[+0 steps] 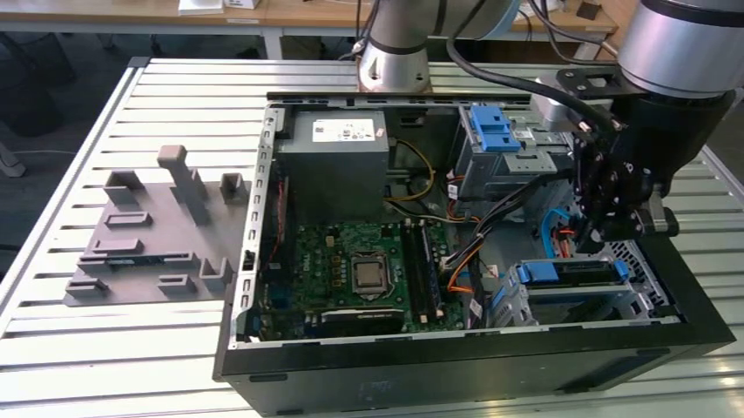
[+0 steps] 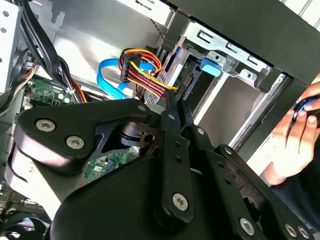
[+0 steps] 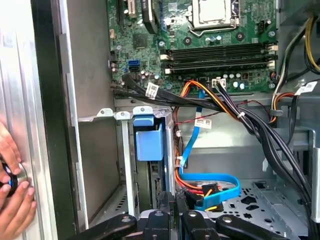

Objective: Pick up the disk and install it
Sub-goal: 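Insert the first disk wire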

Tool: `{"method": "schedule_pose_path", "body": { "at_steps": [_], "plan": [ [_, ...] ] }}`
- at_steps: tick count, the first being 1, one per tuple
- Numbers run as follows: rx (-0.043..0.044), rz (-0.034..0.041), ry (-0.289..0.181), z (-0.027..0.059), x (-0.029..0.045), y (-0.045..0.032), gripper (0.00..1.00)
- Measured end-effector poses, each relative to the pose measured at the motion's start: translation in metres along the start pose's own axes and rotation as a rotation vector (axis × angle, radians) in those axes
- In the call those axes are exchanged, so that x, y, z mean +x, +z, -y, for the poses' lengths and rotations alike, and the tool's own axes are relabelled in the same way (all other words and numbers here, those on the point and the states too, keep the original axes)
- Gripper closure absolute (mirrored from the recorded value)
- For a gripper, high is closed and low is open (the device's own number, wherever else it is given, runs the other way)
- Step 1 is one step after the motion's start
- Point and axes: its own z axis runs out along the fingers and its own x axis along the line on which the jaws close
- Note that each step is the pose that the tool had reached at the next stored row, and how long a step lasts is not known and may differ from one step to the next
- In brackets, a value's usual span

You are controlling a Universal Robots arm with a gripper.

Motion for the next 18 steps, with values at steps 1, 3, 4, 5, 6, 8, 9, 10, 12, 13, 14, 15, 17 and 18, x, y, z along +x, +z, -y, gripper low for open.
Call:
{"method": "schedule_pose_path", "body": {
  "at_steps": [1,3,4,5,6,8,9,10,12,13,14,15,17,18],
  "plan": [
    [0.0019,0.0013,-0.013,0.0,0.0,0.0001,0.84],
    [0.0055,0.0036,-0.035,0.0,0.0,0.0004,0.84],
    [0.007,0.0044,-0.044,0.0,0.0001,0.0005,0.84],
    [0.0082,0.0055,-0.049,0.0,0.0002,0.0006,0.84],
    [0.009,0.0099,-0.05,-0.0001,0.0007,0.0008,0.84],
    [0.0098,0.0213,-0.05,-0.0001,0.0018,0.0012,0.84],
    [0.0099,0.0263,-0.049,-0.0001,0.0027,0.0014,0.84],
    [0.0099,0.03,-0.049,-0.0001,0.0037,0.0018,0.84],
    [0.0099,0.0319,-0.049,0.0001,0.0056,0.0023,0.84],
    [0.0099,0.032,-0.049,0.0,0.0062,0.0025,0.84],
    [0.01,0.032,-0.049,0.0,0.0067,0.0026,0.84],
    [0.0103,0.0321,-0.049,0.0001,0.007,0.0027,0.84],
    [0.0107,0.0319,-0.049,0.0001,0.007,0.0028,0.84],
    [0.0107,0.0319,-0.049,0.0001,0.007,0.0029,0.84]
  ]
}}
